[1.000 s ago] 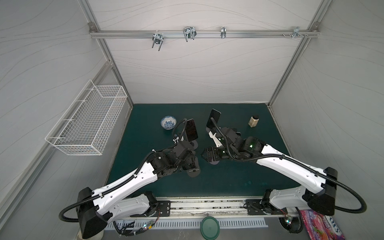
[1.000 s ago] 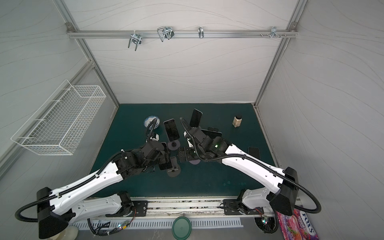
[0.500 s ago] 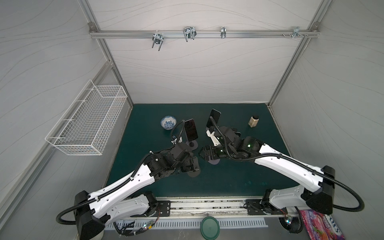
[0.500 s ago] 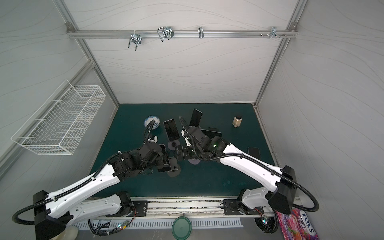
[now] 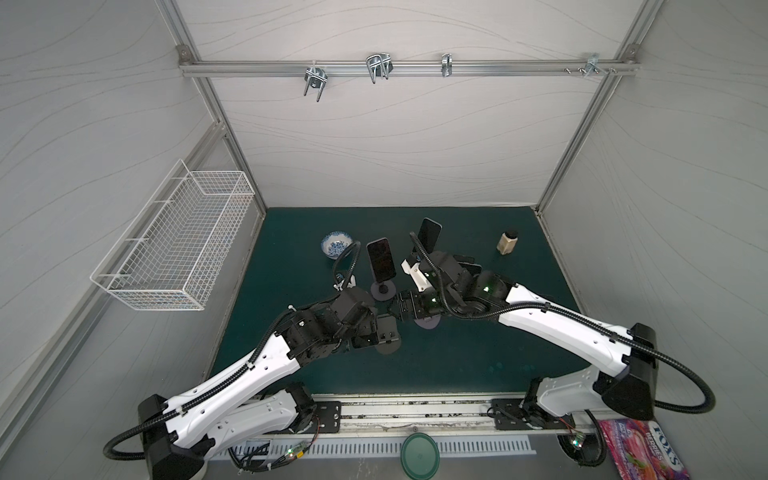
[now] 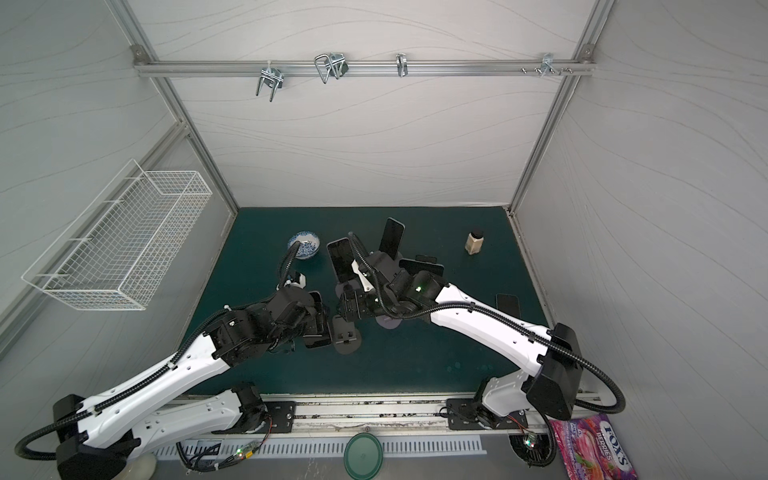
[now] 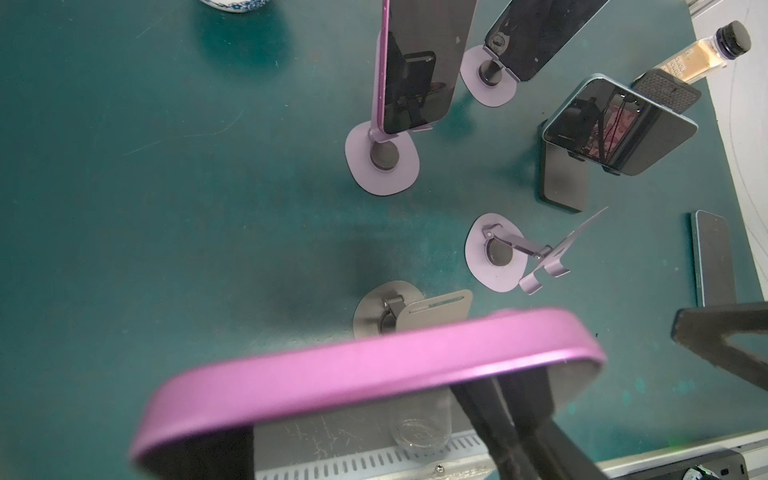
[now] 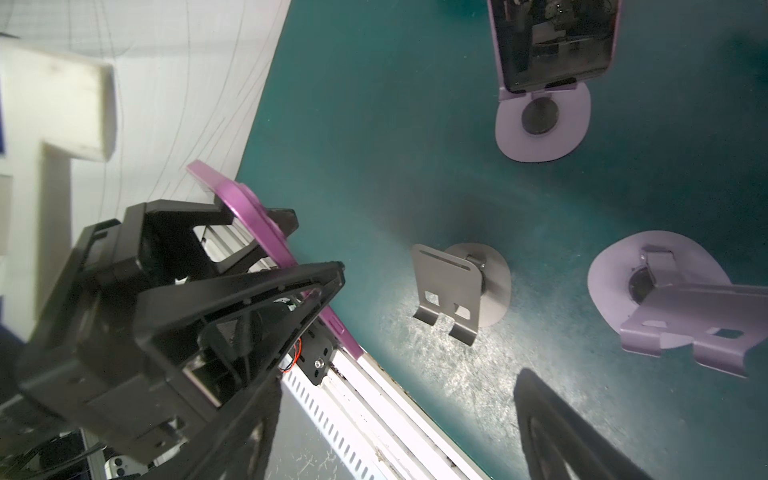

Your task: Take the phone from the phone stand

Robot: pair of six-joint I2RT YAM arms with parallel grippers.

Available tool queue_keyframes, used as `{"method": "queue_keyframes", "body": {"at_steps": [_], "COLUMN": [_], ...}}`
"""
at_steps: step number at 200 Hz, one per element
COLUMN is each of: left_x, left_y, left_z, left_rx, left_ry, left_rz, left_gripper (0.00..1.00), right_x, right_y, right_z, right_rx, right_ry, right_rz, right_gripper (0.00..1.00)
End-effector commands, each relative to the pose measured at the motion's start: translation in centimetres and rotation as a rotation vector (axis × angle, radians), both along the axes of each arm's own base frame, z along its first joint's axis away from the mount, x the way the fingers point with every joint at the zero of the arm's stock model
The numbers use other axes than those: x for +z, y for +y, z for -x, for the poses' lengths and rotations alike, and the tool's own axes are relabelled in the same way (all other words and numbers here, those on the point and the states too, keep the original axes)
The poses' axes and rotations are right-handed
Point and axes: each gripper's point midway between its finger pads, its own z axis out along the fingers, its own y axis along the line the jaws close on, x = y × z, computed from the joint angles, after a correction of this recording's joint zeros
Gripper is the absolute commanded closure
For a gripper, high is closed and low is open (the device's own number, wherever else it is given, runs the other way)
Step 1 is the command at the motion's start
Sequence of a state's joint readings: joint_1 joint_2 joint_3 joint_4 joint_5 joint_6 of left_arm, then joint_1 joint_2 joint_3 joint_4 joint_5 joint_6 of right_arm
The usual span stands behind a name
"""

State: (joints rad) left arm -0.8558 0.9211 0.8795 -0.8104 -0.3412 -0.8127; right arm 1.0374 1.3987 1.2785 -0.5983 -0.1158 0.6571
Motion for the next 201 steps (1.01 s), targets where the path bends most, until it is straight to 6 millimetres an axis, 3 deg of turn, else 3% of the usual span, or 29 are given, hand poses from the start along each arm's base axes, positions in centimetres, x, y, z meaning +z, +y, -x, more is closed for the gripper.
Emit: {"method": "queue_keyframes", "body": {"at_steps": [1, 125, 174, 201], "left_x": [1.1, 1.8, 2.4, 1.7], "left_y": [0.6, 2.9, 3.9, 4.1], "left_z": [-0.3, -0.5, -0.9, -1.1], "left_rx": [0.015, -0.022, -0.069, -0.078], "left_ry": [-0.049, -0.068, -0.040, 0.006], "left_rz": [0.011, -0.079, -0.134, -0.125], "left_gripper": [0.41, 0.43, 0.43, 0.43], "right_x": [0.7, 1.6, 1.9, 2.3], "right_y": [1.1, 3.0, 2.8, 2.8], "right_z": [0.4, 1.1, 1.0, 0.9], "right_rx": [0.024, 0.100, 0.112, 0.125], "right_ry": [0.000, -0.058, -0.083, -0.106], "right_rz": [-0.035, -0.063, -0.043, -0.034], "right_gripper": [0.12, 0.13, 0.13, 0.13]}}
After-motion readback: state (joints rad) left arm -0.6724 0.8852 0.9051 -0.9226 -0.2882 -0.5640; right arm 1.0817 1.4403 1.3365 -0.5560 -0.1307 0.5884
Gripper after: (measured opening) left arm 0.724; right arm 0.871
